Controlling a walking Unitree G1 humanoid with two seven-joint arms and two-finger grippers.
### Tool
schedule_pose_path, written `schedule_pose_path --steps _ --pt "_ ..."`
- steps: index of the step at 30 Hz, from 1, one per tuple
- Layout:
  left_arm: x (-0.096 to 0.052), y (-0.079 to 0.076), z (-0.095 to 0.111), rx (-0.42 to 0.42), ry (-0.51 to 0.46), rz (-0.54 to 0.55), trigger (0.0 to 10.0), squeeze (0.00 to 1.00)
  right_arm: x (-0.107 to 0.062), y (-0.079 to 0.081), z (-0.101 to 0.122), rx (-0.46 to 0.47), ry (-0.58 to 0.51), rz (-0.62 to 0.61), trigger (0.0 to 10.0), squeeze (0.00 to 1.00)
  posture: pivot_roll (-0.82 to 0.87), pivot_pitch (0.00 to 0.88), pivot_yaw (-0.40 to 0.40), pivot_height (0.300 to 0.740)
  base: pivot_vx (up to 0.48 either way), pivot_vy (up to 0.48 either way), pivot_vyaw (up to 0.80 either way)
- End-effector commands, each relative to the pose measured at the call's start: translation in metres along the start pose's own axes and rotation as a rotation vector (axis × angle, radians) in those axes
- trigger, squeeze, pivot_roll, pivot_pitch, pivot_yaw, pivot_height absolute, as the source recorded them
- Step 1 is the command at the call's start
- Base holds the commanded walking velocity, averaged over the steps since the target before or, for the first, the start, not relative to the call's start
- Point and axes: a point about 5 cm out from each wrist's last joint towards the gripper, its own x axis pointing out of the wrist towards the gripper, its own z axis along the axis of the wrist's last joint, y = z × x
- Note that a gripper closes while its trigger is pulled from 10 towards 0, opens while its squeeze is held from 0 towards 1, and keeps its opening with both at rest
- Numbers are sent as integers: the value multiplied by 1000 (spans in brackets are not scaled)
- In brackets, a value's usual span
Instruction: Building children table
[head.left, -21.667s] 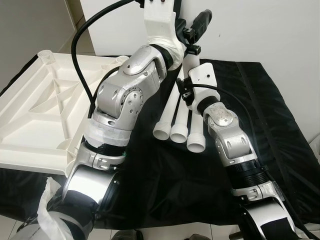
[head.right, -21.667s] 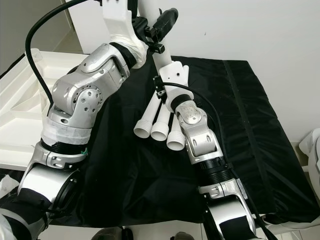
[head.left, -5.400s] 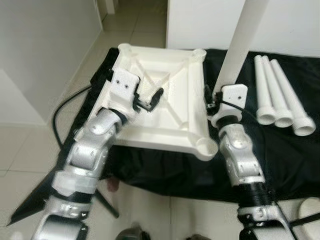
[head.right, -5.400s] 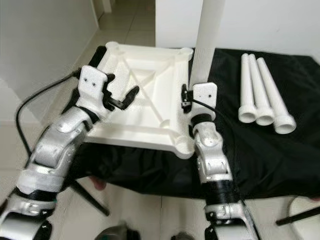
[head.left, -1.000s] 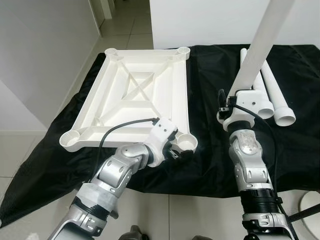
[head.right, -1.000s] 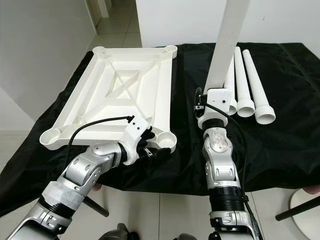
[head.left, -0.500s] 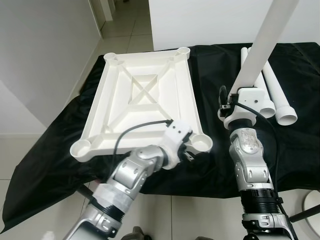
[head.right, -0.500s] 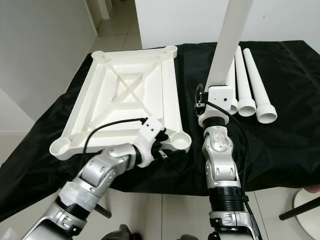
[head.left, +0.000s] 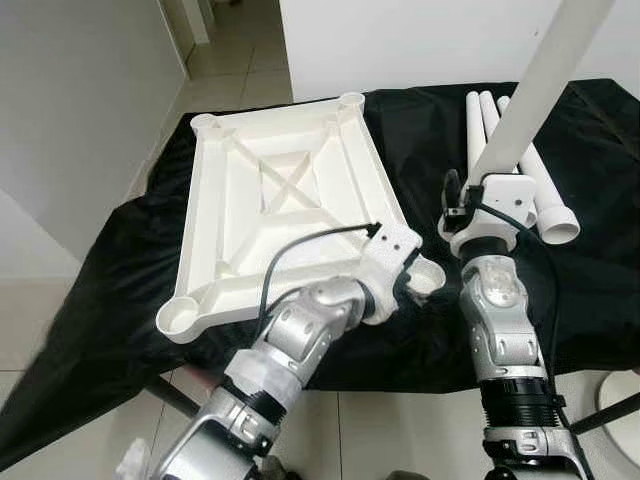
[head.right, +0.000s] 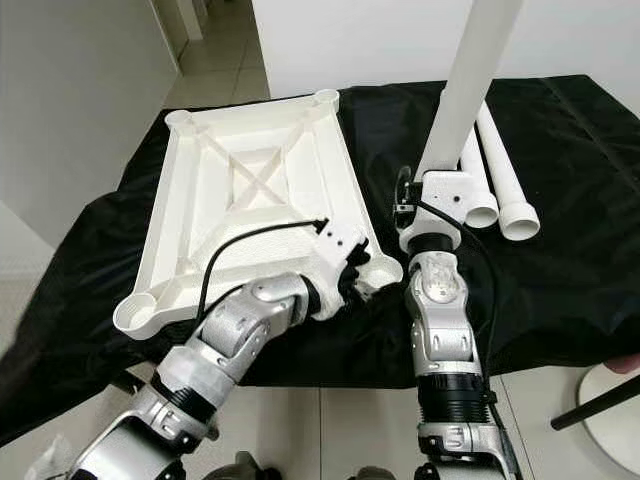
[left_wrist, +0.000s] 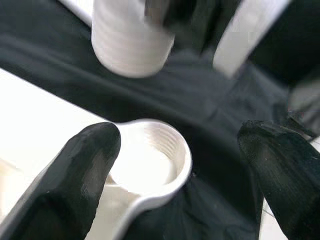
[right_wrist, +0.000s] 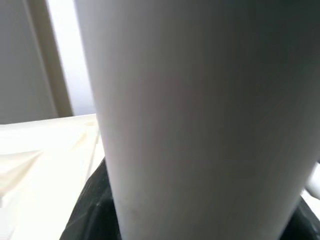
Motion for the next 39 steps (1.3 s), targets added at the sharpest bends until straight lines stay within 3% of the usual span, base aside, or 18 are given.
schedule_pose_path --steps 1,4,6,13,16,19,27,35,39 --pt "-17 9 1 16 -5 -2 10000 0 -3 7 1 26 -16 40 10000 0 -67 0 105 740 0 0 0" --pt "-26 13 3 11 -17 -4 10000 0 -6 8 -1 28 -12 59 10000 0 -56 0 95 740 0 0 0" --pt "-41 21 2 17 -35 15 10000 0 -10 9 -6 27 -3 76 10000 0 -51 0 89 740 0 0 0" --pt "-51 37 7 33 -67 104 10000 0 -14 8 -14 50 23 73 10000 0 -29 0 62 740 0 0 0" --pt "-60 64 23 2 -128 268 10000 0 -14 14 -16 61 24 115 10000 0 -26 0 79 740 0 0 0" --pt "-64 70 28 -14 -155 305 10000 0 -13 19 -16 47 17 150 10000 0 -32 0 85 740 0 0 0" --pt "-68 75 26 -51 -158 366 10000 0 -17 22 -15 40 10 170 10000 0 -47 0 92 740 0 0 0" --pt "-76 66 21 -50 -185 300 10000 0 -27 27 -15 46 11 237 10000 0 -51 0 81 740 0 0 0" --pt "-84 55 20 -1 -197 219 10000 0 -36 24 -18 44 29 248 10000 0 -38 0 64 740 0 0 0"
